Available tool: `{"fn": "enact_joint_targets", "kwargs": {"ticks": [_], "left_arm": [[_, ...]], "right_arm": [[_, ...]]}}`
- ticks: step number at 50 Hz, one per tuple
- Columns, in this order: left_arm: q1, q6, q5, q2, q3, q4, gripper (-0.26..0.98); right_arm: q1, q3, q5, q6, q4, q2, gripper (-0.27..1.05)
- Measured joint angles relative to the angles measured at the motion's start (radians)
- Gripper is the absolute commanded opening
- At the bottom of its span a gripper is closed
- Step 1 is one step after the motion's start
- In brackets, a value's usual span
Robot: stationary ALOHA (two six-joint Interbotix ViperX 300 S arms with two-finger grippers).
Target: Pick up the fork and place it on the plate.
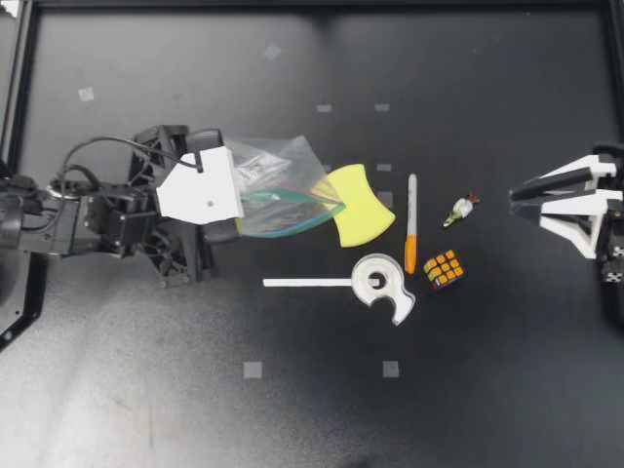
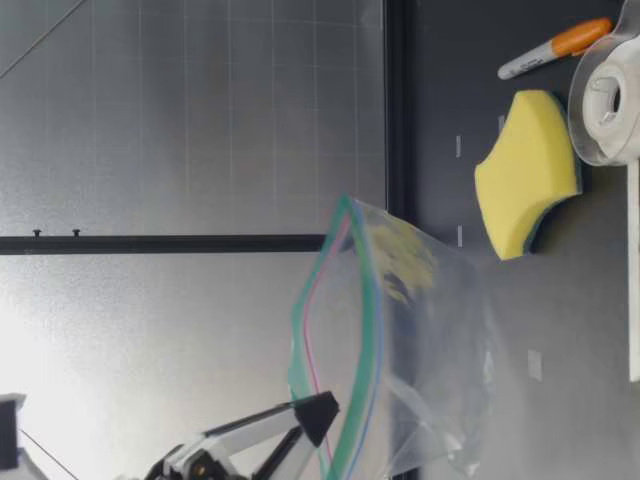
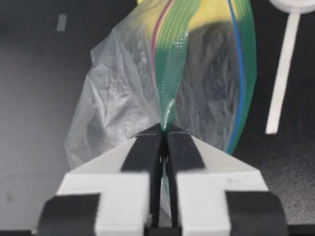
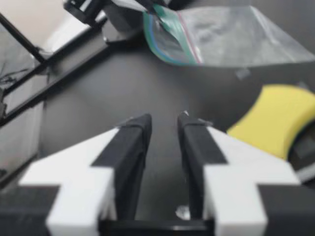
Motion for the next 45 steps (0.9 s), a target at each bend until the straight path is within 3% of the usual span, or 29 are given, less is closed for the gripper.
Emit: {"fn": "enact_joint_targets", "kwargs": {"ticks": [11,28,45], "left_arm": [[-0.002,0.0,-0.026,-0.005,0.005,0.0,0.06],[-0.002,-0.023,-0.037,-0.009,0.015,0.0,0.06],[-0.002,-0.046,-0.061,-0.023,0.037,-0.002,0.06]], "right_arm": [[0.0,-0.018,0.086,0.008,0.0,0.078,0.62],[0.002,-0.006,0.186,0.044,0.012,0.146,0.63],[0.077,-0.021,0.198,0.109,0.02,0.316,0.63]]}}
